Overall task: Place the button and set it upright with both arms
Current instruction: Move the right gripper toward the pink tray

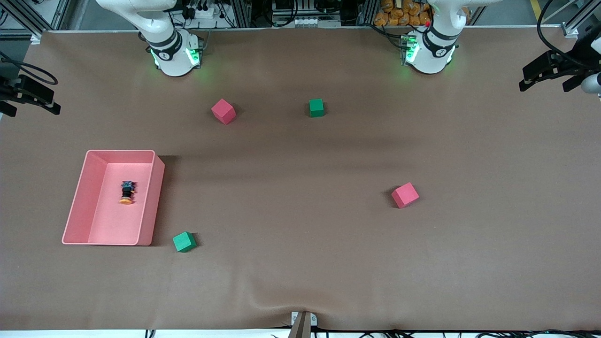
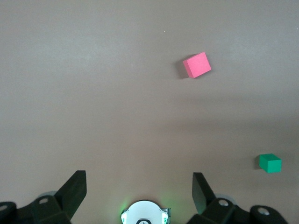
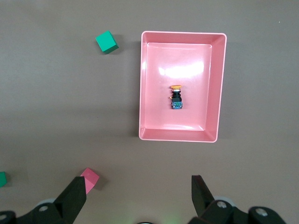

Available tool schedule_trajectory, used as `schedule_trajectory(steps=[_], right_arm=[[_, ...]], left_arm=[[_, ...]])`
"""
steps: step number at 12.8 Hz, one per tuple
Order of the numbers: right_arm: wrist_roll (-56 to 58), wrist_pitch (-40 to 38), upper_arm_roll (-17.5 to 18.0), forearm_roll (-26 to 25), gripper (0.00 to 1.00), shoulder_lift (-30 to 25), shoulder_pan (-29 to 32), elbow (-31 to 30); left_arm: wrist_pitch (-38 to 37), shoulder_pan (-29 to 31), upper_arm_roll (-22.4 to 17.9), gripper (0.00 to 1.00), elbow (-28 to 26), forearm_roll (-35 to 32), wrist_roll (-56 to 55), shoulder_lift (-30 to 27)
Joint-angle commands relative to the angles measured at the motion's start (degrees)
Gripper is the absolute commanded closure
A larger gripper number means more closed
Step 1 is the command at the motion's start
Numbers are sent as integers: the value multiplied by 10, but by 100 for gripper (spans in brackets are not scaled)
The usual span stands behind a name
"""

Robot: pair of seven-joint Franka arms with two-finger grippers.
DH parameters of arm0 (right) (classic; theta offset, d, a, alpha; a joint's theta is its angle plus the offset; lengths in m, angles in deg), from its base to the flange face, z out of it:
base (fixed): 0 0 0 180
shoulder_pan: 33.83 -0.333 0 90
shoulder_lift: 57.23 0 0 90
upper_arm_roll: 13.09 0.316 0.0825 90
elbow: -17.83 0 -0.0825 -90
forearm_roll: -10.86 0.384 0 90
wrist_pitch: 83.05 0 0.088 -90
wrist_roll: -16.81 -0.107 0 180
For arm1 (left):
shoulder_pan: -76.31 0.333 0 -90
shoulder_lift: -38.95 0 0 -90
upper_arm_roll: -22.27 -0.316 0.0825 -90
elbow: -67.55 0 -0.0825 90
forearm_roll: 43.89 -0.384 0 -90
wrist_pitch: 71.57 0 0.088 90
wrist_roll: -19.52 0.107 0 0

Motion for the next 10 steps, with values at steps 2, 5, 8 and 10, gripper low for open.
schedule_trajectory(steps=[2,5,8,10], right_arm=[[5,-1,-2,6,0,-9,0,-7],[5,-9,-4,6,0,-6,-1,-7],[5,-7,-19,5,0,3,-3,-4],[5,-3,-24,-4,0,18,-7,-1]], left_arm=[[-17,-1,-4,0,1,-2,-3,-8],[-36,-1,-5,0,34,-3,-3,15],[-36,-4,-2,0,35,-14,-2,24],[-37,-10,4,0,87,-20,-1,53]])
